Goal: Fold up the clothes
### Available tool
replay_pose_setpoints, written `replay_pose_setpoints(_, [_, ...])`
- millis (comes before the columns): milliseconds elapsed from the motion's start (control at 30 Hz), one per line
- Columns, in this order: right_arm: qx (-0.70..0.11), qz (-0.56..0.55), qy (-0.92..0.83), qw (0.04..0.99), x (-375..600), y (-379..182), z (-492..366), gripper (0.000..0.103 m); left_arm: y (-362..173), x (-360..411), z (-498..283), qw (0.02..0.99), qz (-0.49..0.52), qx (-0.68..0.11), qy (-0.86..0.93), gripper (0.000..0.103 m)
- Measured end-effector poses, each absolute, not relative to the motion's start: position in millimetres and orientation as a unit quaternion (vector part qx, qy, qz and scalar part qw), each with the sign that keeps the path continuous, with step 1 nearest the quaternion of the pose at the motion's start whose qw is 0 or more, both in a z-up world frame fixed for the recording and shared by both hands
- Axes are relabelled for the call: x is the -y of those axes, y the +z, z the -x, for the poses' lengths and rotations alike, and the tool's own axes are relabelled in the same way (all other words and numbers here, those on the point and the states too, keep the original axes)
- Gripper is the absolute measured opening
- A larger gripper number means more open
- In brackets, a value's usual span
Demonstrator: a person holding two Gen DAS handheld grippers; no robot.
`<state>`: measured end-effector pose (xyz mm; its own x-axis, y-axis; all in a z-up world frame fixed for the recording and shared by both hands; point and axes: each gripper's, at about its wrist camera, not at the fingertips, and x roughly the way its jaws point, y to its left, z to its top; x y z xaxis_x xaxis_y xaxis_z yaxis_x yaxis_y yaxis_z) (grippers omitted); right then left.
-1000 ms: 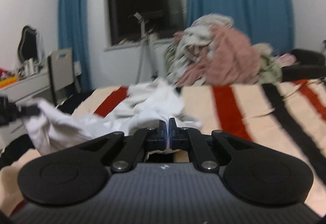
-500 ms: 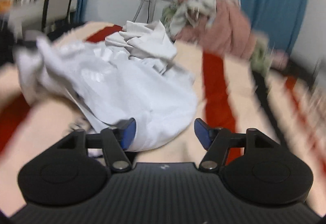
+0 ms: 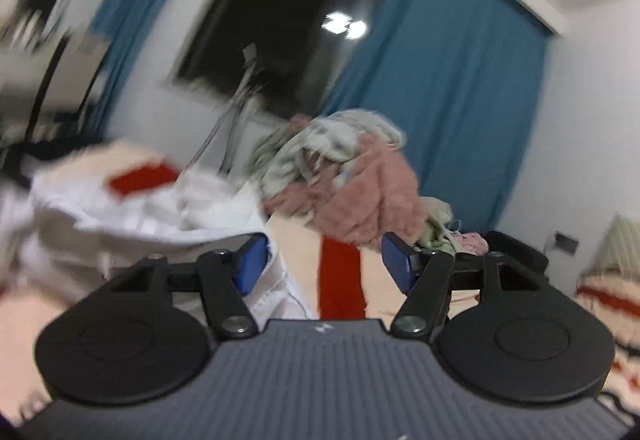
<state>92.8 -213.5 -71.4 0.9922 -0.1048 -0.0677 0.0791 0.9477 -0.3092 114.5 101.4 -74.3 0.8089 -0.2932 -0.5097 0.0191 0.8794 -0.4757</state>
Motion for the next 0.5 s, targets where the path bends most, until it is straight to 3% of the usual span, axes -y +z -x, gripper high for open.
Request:
replay_pose_setpoints(133, [-0.057, 0.078, -0.033, 0.995, 237.8, -64.4, -90.9, 0.065, -69.7, -94.8, -100.3, 0.926, 0.194, -0.309, -0.093, 0.05])
replay_pose_setpoints(200, [-0.059, 0.071, -0.027, 0.995, 237.6, -63.9, -90.7, 0.065, -66.9, -90.5, -90.2, 0.93, 0.169, -0.313, -0.095, 0.063])
replay_pose_setpoints(500, [-0.041, 0.067, 0.009, 0.997, 230.8, -52.7, -78.0, 0.065, -45.5, -55.1, -30.7, 0.965, 0.042, -0.233, -0.117, 0.081])
